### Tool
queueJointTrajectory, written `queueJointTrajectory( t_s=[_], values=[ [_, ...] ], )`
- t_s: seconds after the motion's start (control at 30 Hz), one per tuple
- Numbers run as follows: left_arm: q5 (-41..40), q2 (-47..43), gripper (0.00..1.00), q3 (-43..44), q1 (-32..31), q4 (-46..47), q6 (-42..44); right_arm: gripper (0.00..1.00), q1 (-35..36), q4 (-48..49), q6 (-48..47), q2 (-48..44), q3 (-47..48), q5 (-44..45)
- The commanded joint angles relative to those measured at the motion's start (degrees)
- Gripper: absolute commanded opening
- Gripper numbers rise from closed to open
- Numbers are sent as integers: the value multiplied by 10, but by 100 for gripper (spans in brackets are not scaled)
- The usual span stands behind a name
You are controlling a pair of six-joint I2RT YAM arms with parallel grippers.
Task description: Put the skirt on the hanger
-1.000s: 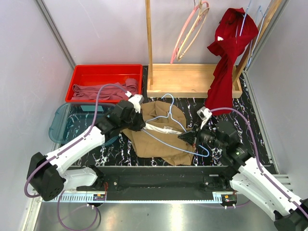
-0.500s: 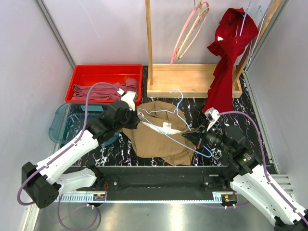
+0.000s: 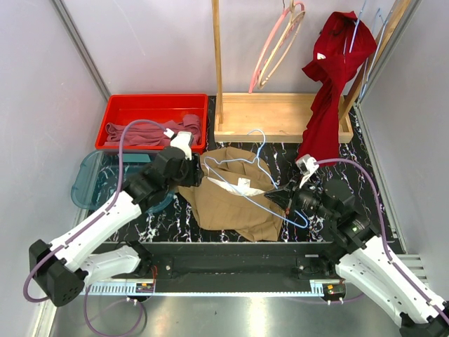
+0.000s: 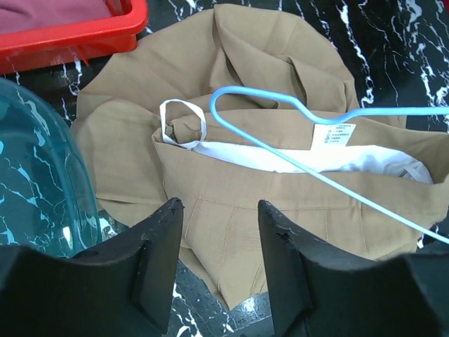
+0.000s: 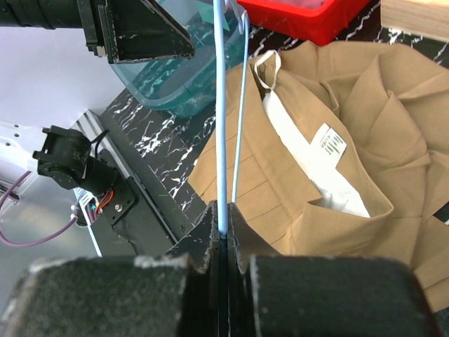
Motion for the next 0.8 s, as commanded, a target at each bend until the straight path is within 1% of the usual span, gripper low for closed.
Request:
queueJointTrajectory(
  t_s=[0.0, 0.1, 0.23, 0.27, 0.33, 0.37, 0.5, 0.53, 0.63, 0.77],
  values=[
    [-46, 33, 50, -2, 5, 40, -46, 0, 2, -1, 4, 23, 32, 20],
    [-61, 68, 50, -13, 15, 69, -82, 0, 2, -2, 11, 42, 33, 32],
    [-45, 110, 49, -19, 41, 125, -101, 0, 2, 4, 15, 57, 34, 30],
    [-32, 128, 47, -17, 47, 138, -101, 0, 2, 3, 15, 61, 34, 25],
    [-35, 146, 44, -10, 65, 142, -104, 0, 2, -1, 15, 66, 34, 19],
    [-21, 159, 42, -11, 72, 156, -100, 0, 2, -1, 18, 69, 34, 12],
    [22, 178, 39, -25, 110, 205, -92, 0, 2, -3, 22, 68, 33, 7],
    [50, 186, 38, -29, 116, 215, -82, 0, 2, -3, 22, 66, 32, 8],
    [93, 212, 35, -24, 129, 240, -61, 0, 1, -4, 21, 65, 32, 7],
    [103, 237, 30, -17, 133, 256, -42, 0, 2, -3, 21, 71, 35, -1]
  ],
)
